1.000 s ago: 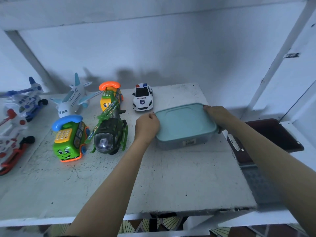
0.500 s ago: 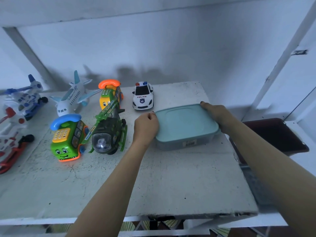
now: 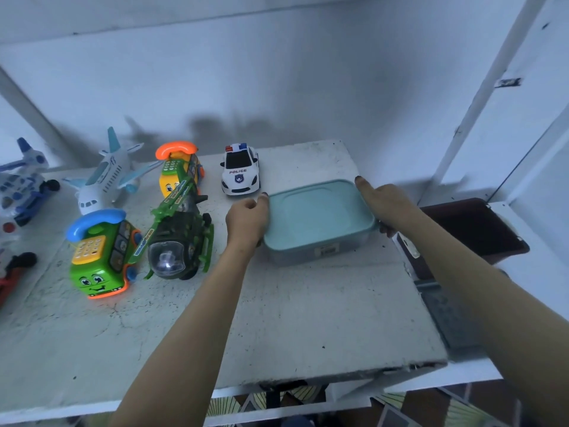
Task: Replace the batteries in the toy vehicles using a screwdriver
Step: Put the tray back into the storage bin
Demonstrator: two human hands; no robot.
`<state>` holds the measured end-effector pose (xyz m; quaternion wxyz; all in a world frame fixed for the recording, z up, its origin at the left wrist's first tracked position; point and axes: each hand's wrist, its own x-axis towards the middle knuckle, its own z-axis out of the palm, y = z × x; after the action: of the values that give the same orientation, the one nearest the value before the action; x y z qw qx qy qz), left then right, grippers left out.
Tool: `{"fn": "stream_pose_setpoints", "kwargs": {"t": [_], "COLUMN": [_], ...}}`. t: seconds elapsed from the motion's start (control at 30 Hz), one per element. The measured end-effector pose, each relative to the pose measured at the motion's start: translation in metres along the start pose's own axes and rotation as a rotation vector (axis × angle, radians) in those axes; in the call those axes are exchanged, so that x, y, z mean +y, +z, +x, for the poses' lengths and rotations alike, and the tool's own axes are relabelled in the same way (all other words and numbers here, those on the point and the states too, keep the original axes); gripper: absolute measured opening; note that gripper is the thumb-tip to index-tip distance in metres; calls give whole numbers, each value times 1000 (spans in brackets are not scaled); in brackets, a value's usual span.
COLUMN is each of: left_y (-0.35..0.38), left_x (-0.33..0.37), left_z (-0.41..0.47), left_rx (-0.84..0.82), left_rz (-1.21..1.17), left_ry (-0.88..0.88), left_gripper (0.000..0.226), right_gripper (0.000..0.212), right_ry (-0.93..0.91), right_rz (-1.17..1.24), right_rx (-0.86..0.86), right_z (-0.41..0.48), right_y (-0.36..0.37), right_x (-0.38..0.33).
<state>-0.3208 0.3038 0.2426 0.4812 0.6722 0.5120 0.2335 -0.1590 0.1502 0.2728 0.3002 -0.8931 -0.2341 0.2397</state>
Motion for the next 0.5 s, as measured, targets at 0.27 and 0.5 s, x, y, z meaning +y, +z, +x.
{"fn": "stream_pose_setpoints", "kwargs": {"t": [0.27,0.5], "left_y": [-7,-13], "left_x": [1,-9], "left_z": [-14,-37], "left_rx": [66,-20], "left_rz": [42,111], "left_ry": [85,107], "left_gripper": [46,43], "right_gripper": [53,54], "right_ry": [-63,-50], "right_rz": [164,314], "right_rx": [120,215], "right_z": [-6,-8], "right_y": [19,25], "right_x": [13,16]}}
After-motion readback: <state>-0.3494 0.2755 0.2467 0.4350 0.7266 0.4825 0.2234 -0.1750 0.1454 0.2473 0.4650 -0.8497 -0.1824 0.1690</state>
